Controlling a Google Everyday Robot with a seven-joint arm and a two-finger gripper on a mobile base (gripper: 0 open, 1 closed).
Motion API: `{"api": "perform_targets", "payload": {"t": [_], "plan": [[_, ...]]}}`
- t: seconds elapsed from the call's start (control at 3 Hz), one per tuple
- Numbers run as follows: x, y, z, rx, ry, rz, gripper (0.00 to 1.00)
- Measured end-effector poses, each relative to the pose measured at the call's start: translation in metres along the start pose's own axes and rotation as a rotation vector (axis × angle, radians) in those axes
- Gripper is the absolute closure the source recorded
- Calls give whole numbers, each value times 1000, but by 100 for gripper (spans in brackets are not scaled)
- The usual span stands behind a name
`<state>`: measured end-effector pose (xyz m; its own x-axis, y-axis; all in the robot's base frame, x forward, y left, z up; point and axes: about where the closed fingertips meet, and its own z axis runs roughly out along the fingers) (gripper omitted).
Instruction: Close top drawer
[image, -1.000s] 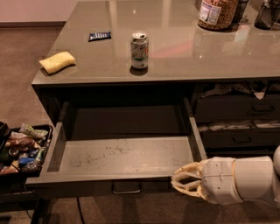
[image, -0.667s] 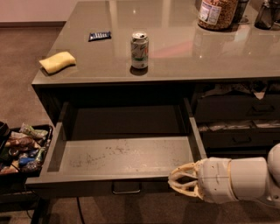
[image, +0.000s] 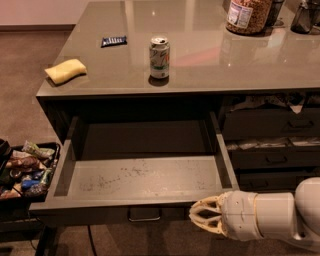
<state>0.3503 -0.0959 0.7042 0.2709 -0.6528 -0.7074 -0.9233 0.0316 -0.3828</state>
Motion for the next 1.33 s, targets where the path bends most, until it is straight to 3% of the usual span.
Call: {"api": "perform_targets", "payload": {"t": [0.33,0.67,1.0,1.33], "plan": [[17,11,7,12,79,-6,100],[30,21,14,59,120,13,100],[39,25,22,94,114,46,100],[40,23,24,99,121,30,100]]}}
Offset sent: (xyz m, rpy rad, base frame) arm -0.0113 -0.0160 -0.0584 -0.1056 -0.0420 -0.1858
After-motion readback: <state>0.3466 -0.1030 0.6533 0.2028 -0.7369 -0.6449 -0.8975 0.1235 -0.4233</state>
